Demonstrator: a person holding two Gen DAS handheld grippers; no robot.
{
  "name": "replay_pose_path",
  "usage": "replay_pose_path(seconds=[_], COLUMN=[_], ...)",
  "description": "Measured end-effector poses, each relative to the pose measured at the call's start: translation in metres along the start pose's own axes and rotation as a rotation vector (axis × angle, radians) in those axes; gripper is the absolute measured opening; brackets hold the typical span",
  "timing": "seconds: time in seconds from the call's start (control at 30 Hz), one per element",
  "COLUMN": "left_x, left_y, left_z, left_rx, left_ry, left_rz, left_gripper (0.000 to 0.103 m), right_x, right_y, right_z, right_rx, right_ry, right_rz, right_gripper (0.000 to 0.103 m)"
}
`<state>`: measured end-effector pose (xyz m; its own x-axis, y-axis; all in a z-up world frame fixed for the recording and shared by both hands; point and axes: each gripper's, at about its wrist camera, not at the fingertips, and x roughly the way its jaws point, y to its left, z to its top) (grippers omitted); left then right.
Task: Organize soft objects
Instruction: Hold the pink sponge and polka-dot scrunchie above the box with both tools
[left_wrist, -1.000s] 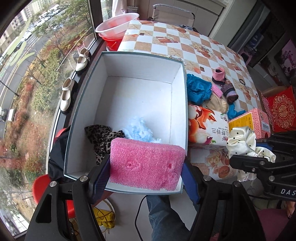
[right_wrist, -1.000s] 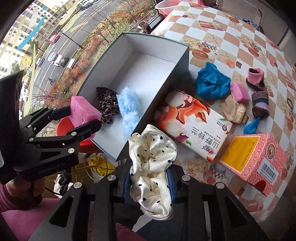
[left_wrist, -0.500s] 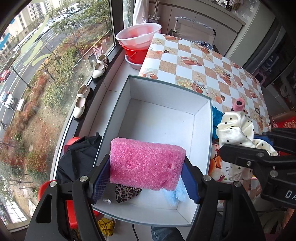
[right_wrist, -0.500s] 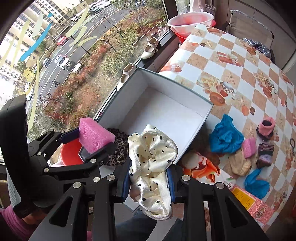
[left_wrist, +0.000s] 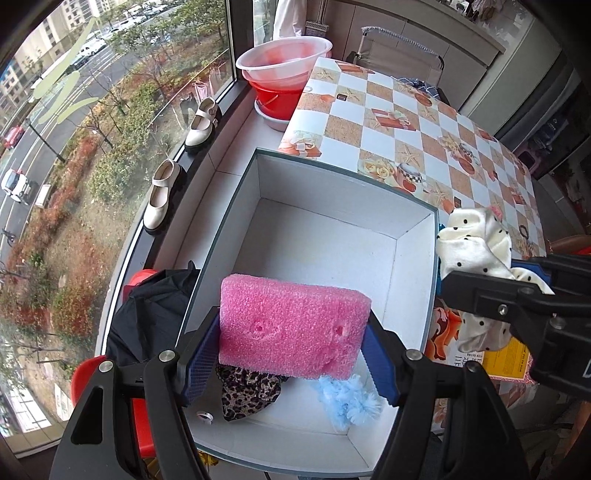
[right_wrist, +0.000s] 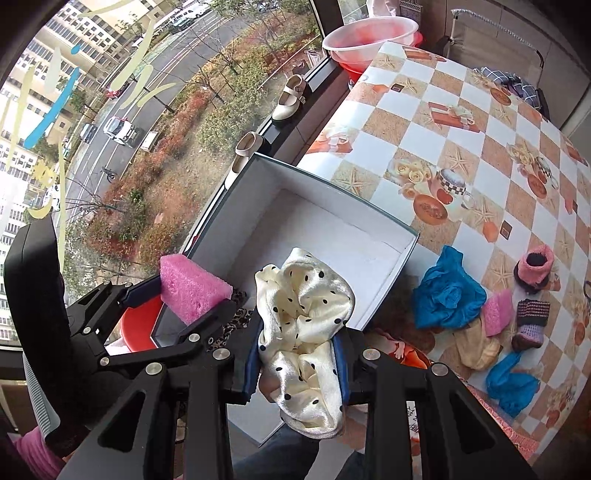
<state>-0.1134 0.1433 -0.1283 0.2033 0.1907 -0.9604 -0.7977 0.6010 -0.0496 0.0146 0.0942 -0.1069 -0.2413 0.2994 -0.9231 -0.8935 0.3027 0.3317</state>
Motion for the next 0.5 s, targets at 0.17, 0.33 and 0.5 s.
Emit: replay_pose_path(seconds=[0.17, 0.33, 0.5], left_x=[0.005, 0.007, 0.011], left_y=[-0.003, -0.004, -0.005], left_z=[0.001, 0.0, -0.002], left_rx=[0.002, -0.003, -0.003], left_ry=[0.012, 0.021, 0.03], left_rz=[0.002, 0.003, 0.004], left_gripper=[0.074, 0.074, 0.074], right_x=[0.005, 0.008, 0.011], right_y=[-0.004, -0.006, -0.006], right_z=[0.003, 0.003, 0.004], right_rx=[0.001, -0.001, -0.006], right_ry=[0.012, 0.021, 0.028], right_rz=[-0.002, -0.004, -0.006], right_gripper=[0.033, 0.033, 0.033])
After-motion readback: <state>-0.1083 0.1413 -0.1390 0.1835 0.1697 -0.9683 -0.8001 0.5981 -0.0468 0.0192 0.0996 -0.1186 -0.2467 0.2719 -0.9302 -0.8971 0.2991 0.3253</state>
